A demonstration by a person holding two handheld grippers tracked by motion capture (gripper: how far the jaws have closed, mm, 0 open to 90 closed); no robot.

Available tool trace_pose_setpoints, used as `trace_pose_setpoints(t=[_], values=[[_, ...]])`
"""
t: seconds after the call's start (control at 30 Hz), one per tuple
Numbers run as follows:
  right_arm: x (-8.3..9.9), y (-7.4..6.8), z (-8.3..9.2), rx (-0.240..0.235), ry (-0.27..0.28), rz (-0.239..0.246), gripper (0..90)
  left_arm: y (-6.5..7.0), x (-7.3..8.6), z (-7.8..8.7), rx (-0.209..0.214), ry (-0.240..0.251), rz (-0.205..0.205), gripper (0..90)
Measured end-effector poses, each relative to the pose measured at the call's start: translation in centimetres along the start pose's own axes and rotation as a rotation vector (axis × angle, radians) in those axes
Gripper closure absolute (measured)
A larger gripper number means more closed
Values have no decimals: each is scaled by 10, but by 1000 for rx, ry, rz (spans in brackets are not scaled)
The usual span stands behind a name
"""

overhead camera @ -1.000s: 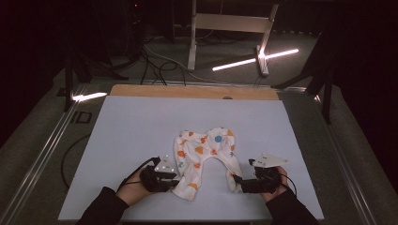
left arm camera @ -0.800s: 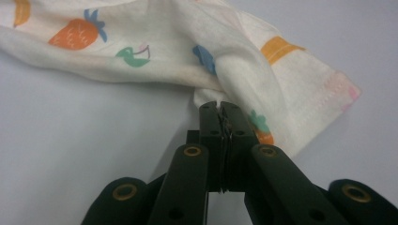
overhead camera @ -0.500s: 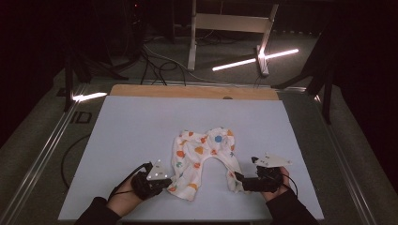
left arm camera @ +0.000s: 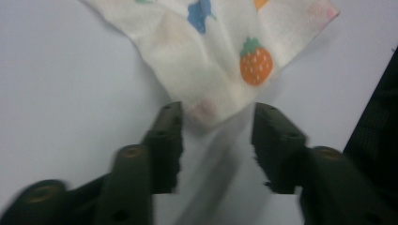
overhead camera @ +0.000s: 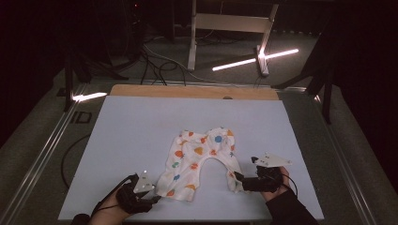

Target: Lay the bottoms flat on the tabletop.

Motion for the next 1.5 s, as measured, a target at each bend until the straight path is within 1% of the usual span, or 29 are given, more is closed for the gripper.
trace_pose_setpoints(t=[0.03, 0.07, 0.2, 0.27, 0.33, 0.37, 0.4, 0.43, 0.5, 0.57, 0.6, 0.67, 0.73, 0.77, 0.8, 0.87, 0.9, 0.97, 1.0, 1.03, 1.07, 1.13, 1.17, 1.2, 1.27, 1.3, 1.33, 1.43, 1.5], values=[[0, 0, 0, 1, 0, 1, 149, -1, 2, -1, 4, 2, 10, 479], [0, 0, 0, 1, 0, 1, 148, 0, 2, 0, 17, 13, 12, 434], [1, 0, -1, 0, -2, -4, 149, 4, 0, 3, 56, 57, -3, 383], [1, 0, -2, -2, -3, 0, 148, 7, -5, 5, 55, 75, -29, 384], [2, 0, -3, 1, -7, -4, 149, 14, -13, 7, 72, 111, -55, 391], [2, 0, -3, 1, -7, -4, 149, 14, -13, 7, 72, 111, -55, 395], [2, 0, -3, 0, -9, -5, 149, 20, -21, 10, 89, 141, -84, 395], [2, 0, -3, -1, -8, -5, 149, 24, -26, 10, 102, 154, -98, 410], [2, 0, -3, -2, -6, -2, 149, 32, -35, 11, 110, 176, -138, 437], [1, -1, -2, -3, -4, -3, 149, 39, -44, 10, 124, 190, -172, 498], [2, -1, -2, -4, -3, -1, 149, 42, -48, 9, 135, 193, -197, 520], [2, -1, -2, -6, -3, -3, 149, 50, -54, 6, 155, 202, -237, 532], [2, -1, -2, -6, -3, -3, 149, 57, -60, 3, 173, 201, -269, 560], [2, -1, -2, -8, -3, -4, 150, 61, -62, 2, 184, 205, -280, 563], [2, -1, -2, -9, -4, -7, 150, 64, -65, 1, 200, 208, -289, 584], [3, -1, -3, -9, -5, -7, 150, 69, -71, -3, 210, 210, -310, 603], [3, -1, -4, -10, -8, -6, 150, 71, -74, -5, 215, 210, -324, 645], [3, -1, -4, -13, -9, -3, 151, 71, -80, -11, 213, 202, -337, 701], [3, -2, -4, -14, -9, -3, 151, 71, -83, -14, 219, 207, -321, 747], [3, -2, -4, -11, -9, -2, 151, 70, -86, -17, 225, 205, -318, 761], [3, -2, -4, -11, -8, -2, 151, 71, -87, -19, 239, 201, -313, 801], [3, -1, -4, -9, -11, -7, 152, 72, -87, -26, 253, 180, -329, 842], [4, -1, -4, -8, -13, -11, 152, 73, -87, -29, 261, 173, -324, 867], [4, 0, -4, -11, -11, -11, 152, 74, -86, -32, 258, 158, -339, 872], [4, 0, -4, -12, -14, -11, 153, 73, -83, -38, 237, 135, -351, 873], [5, 0, -4, -13, -14, -12, 153, 71, -81, -41, 232, 126, -344, 886], [5, 0, -4, -13, -16, -11, 153, 68, -79, -43, 223, 114, -345, 886], [5, 0, -4, -13, -16, -10, 153, 59, -76, -45, 209, 107, -307, 886], [5, 0, -4, -14, -14, -12, 153, 56, -73, -46, 201, 98, -300, 887]])
Point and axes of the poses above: each handheld gripper's, and its own axes: z roughly backward along the jaws, x roughly out of its underside, y roughly to its right, the point moved 7 cm from there along -z, roughly forward along the jaws, and after that the axes turned 11 degrees about -x, right-handed, at the moved point
